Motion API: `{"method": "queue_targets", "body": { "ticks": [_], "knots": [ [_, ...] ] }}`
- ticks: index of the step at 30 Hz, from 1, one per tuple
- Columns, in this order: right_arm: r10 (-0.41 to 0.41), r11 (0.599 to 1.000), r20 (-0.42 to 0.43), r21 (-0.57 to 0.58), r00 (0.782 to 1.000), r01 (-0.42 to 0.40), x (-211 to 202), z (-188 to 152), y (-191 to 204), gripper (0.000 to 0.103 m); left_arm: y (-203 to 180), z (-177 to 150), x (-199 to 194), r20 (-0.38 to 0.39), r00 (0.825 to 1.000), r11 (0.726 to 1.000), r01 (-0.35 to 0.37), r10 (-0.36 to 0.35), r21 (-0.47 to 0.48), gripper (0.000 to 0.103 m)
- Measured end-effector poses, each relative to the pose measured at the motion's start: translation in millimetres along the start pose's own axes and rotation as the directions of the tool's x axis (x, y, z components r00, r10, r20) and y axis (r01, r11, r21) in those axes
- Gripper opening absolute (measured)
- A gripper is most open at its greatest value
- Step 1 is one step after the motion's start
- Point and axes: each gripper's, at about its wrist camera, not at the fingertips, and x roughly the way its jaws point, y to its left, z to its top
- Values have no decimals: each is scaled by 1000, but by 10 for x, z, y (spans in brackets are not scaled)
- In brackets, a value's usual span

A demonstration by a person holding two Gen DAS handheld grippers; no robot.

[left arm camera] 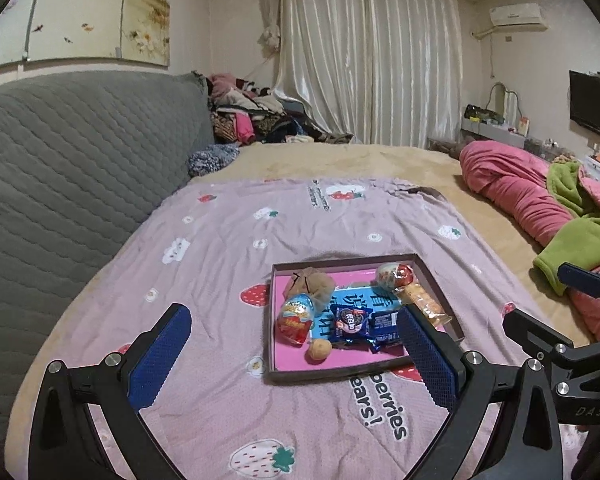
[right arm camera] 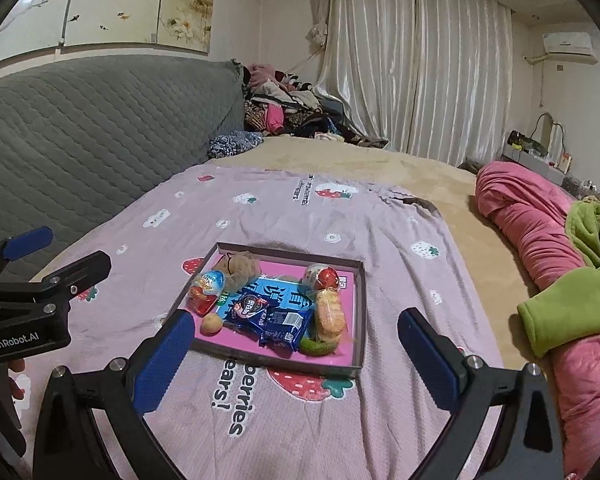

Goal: Organize objects
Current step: 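Raise both open tools up and away from the tray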

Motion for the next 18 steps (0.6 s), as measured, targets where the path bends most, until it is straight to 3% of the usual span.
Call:
{"method": "queue_targets", "body": {
  "ticks": [18],
  "knots": [
    [-12, 1000, -14, 0, 1000, 12, -470, -358, 63, 103, -61, -441, -305, -73, 997, 1000, -9, 9, 4, 102]
  ]
}}
